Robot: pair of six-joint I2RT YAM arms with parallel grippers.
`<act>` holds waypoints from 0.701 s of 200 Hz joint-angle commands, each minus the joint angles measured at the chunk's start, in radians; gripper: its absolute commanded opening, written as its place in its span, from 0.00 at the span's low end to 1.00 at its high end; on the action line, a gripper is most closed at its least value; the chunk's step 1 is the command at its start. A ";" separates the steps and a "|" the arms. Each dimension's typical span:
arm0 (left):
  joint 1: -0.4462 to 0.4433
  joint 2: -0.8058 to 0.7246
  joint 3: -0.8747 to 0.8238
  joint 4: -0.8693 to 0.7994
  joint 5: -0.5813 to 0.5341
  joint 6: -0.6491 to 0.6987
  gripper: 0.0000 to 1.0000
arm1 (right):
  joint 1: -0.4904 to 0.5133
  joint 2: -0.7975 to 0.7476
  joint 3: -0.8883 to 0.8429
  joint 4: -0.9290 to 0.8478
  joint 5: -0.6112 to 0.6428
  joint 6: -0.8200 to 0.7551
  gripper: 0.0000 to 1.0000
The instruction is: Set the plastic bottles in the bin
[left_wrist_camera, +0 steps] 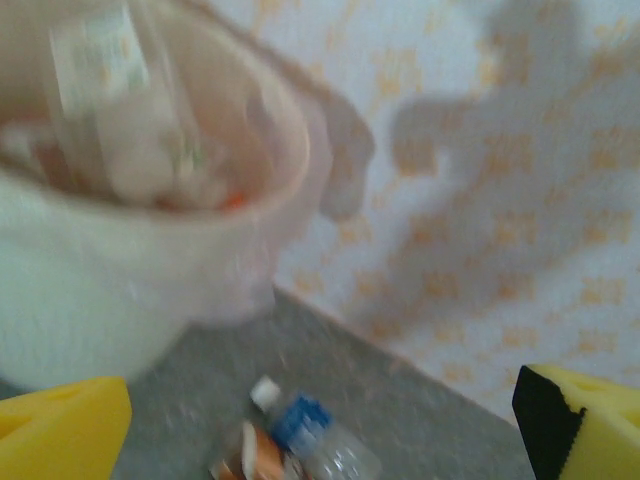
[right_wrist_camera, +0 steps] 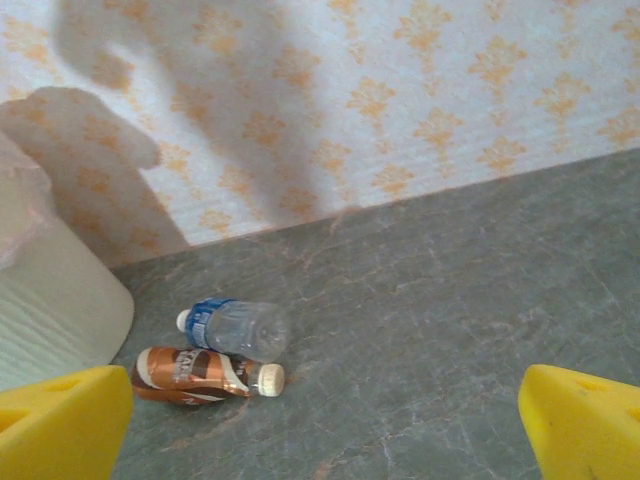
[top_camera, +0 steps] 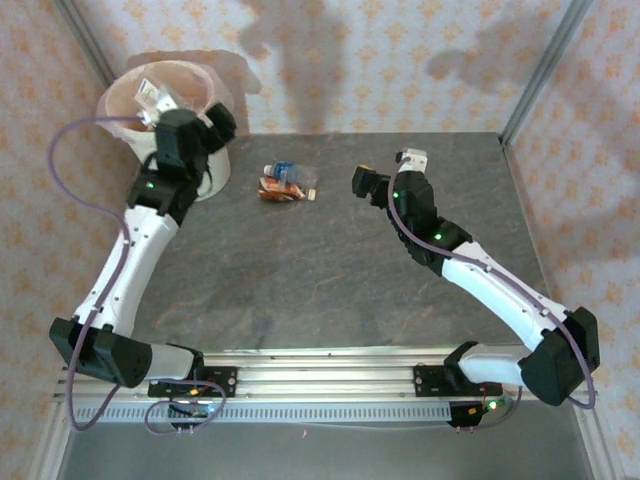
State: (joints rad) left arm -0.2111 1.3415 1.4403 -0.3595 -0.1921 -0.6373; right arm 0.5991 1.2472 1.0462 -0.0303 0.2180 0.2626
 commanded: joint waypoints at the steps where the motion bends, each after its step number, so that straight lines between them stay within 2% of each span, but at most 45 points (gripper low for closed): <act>1: -0.090 0.002 -0.114 -0.050 -0.117 -0.282 1.00 | -0.015 0.036 0.012 -0.037 0.025 0.076 0.99; 27: -0.164 0.063 -0.257 0.050 -0.103 -0.500 1.00 | -0.024 0.060 0.045 -0.065 0.008 0.099 0.99; 46: -0.196 0.165 -0.261 0.053 -0.076 -0.612 1.00 | -0.028 0.060 0.054 -0.089 0.007 0.097 0.99; 65: -0.204 0.285 -0.198 0.012 -0.031 -0.658 1.00 | -0.031 0.044 0.048 -0.117 0.020 0.083 0.99; 103: -0.199 0.461 -0.095 -0.023 -0.165 -0.751 0.99 | -0.042 -0.004 0.014 -0.167 0.047 0.068 0.99; 140: -0.178 0.625 -0.010 0.016 -0.169 -0.833 0.96 | -0.049 -0.058 -0.014 -0.200 0.075 0.066 0.99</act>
State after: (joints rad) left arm -0.4053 1.8927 1.3716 -0.3473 -0.2783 -1.3724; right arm 0.5579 1.2388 1.0542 -0.1810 0.2443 0.3397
